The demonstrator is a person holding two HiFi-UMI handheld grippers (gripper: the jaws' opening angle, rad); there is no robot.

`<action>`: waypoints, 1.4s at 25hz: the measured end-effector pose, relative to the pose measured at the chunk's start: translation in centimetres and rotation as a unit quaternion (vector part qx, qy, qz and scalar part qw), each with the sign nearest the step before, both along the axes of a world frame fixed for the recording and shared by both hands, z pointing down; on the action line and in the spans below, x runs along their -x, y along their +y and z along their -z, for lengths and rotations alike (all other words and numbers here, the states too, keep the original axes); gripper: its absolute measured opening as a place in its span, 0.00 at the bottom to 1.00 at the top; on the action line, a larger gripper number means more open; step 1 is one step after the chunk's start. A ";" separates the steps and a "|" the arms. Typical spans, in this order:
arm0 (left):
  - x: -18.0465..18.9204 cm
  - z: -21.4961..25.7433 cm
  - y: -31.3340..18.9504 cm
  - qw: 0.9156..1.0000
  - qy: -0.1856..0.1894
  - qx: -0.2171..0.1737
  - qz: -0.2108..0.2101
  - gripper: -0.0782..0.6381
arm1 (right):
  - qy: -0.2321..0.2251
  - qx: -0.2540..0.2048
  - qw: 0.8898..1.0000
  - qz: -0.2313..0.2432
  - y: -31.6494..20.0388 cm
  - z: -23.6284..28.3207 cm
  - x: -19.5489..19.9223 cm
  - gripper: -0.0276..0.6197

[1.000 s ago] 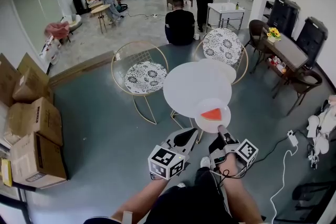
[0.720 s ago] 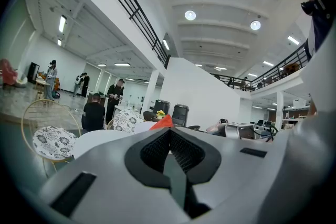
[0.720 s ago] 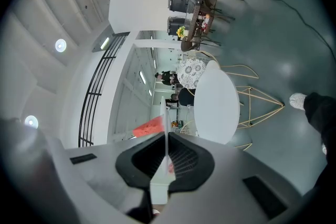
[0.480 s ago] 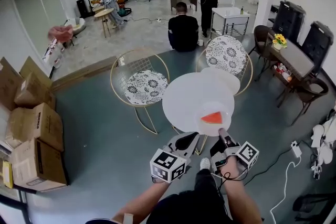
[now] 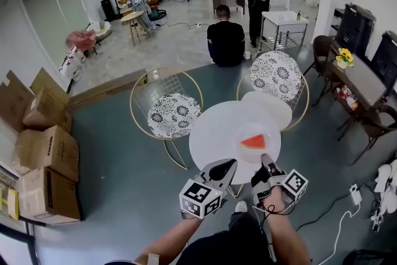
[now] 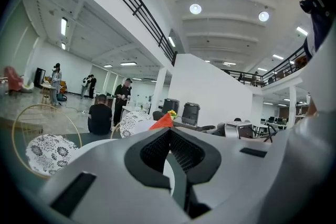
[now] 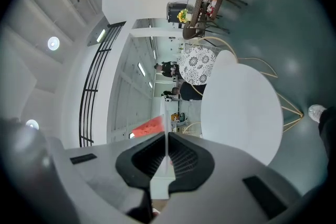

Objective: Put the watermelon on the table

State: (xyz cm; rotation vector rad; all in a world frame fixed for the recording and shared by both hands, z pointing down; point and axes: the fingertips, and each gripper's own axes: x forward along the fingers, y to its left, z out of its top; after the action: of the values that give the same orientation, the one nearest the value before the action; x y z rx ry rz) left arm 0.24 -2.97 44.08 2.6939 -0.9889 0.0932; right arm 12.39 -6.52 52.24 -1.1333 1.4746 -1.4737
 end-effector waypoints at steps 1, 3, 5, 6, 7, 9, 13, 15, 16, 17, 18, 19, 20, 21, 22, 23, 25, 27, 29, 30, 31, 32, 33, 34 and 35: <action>-0.5 -0.1 -0.9 1.000 -0.001 0.003 0.004 0.11 | 0.000 0.001 1.000 0.004 -1.0 -0.1 -0.5 0.06; -1.4 -0.3 -2.8 1.000 -0.003 0.008 0.011 0.11 | 0.000 0.006 1.000 0.012 -2.9 -0.2 -1.4 0.06; -2.6 -0.4 -4.6 1.000 -0.004 0.013 0.017 0.11 | 0.002 0.009 1.000 0.022 -4.8 -0.4 -2.5 0.06; -3.2 -0.5 -5.4 1.000 -0.005 0.014 0.020 0.11 | 0.002 0.010 1.000 0.026 -5.7 -0.4 -3.1 0.06; -3.7 -0.6 -6.1 1.000 -0.005 0.016 0.022 0.11 | 0.001 0.011 0.999 0.030 -6.5 -0.5 -3.6 0.06; -4.3 -1.0 -7.3 0.999 -0.007 0.019 0.030 0.11 | 0.004 0.014 0.999 0.038 -7.9 -0.8 -4.4 0.06; -5.3 -1.5 -9.4 0.999 -0.014 0.019 0.043 0.11 | 0.015 0.023 0.998 0.052 -10.6 -1.5 -5.6 0.06; -5.6 -1.7 -10.2 0.999 -0.019 0.020 0.044 0.11 | 0.016 0.028 0.998 0.056 -11.7 -1.8 -5.8 0.06; -5.6 -1.8 -10.6 0.999 -0.021 0.021 0.045 0.11 | 0.015 0.030 0.998 0.058 -12.2 -2.0 -5.8 0.06; -5.6 -1.9 -10.8 0.998 -0.023 0.023 0.046 0.11 | 0.015 0.031 0.998 0.060 -12.6 -2.2 -5.7 0.06; -5.5 -2.1 -11.1 0.998 -0.025 0.025 0.047 0.11 | 0.015 0.033 0.997 0.062 -13.0 -2.3 -5.6 0.06; -5.5 -2.3 -11.4 0.998 -0.027 0.027 0.048 0.11 | 0.016 0.034 0.997 0.063 -13.3 -2.5 -5.6 0.06; -5.4 -2.5 -11.7 0.998 -0.028 0.028 0.049 0.11 | 0.016 0.036 0.997 0.064 -13.7 -2.7 -5.6 0.06; -5.3 -2.7 -12.0 0.998 -0.029 0.027 0.049 0.11 | 0.017 0.037 0.997 0.064 -14.0 -2.8 -5.6 0.06; -5.2 -3.0 -12.3 0.998 -0.029 0.027 0.049 0.11 | 0.019 0.039 0.997 0.064 -14.4 -3.0 -5.5 0.06; -5.0 -3.2 -12.6 0.998 -0.028 0.028 0.049 0.11 | 0.020 0.041 0.997 0.064 -14.7 -3.2 -5.5 0.06; -4.8 -3.7 -13.2 0.998 -0.023 0.034 0.046 0.11 | 0.025 0.045 0.997 0.065 -15.3 -3.7 -5.2 0.06; -4.6 -4.3 -13.8 0.998 -0.020 0.042 0.042 0.11 | 0.030 0.052 0.996 0.063 -15.7 -4.2 -5.0 0.06; -4.3 -4.9 -14.4 0.998 -0.020 0.049 0.036 0.11 | 0.033 0.057 0.996 0.059 -16.0 -4.7 -4.7 0.06; -4.2 -5.3 -14.7 0.998 -0.022 0.052 0.033 0.11 | 0.034 0.059 0.996 0.057 -16.1 -4.9 -4.6 0.06; -4.1 -5.7 -15.1 0.998 -0.023 0.055 0.030 0.11 | 0.035 0.060 0.996 0.054 -16.2 -5.2 -4.5 0.06; -4.0 -6.0 -15.4 0.998 -0.024 0.058 0.026 0.11 | 0.035 0.061 0.996 0.051 -16.3 -5.5 -4.4 0.06; -3.8 -6.3 -15.7 0.998 -0.025 0.061 0.023 0.11 | 0.034 0.062 0.996 0.048 -16.3 -5.8 -4.4 0.06; -3.7 -6.5 -16.0 0.998 -0.023 0.062 0.020 0.11 | 0.032 0.065 0.996 0.044 -16.3 -6.0 -4.4 0.06; -3.6 -6.7 -16.2 0.998 -0.019 0.062 0.018 0.11 | 0.030 0.067 0.997 0.038 -16.3 -6.3 -4.4 0.06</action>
State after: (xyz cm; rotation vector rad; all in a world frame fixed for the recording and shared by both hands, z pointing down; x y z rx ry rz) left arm 3.88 -19.21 50.73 2.5698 -1.0075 0.1920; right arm 16.78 -22.83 58.51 -1.2228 1.4927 -1.6251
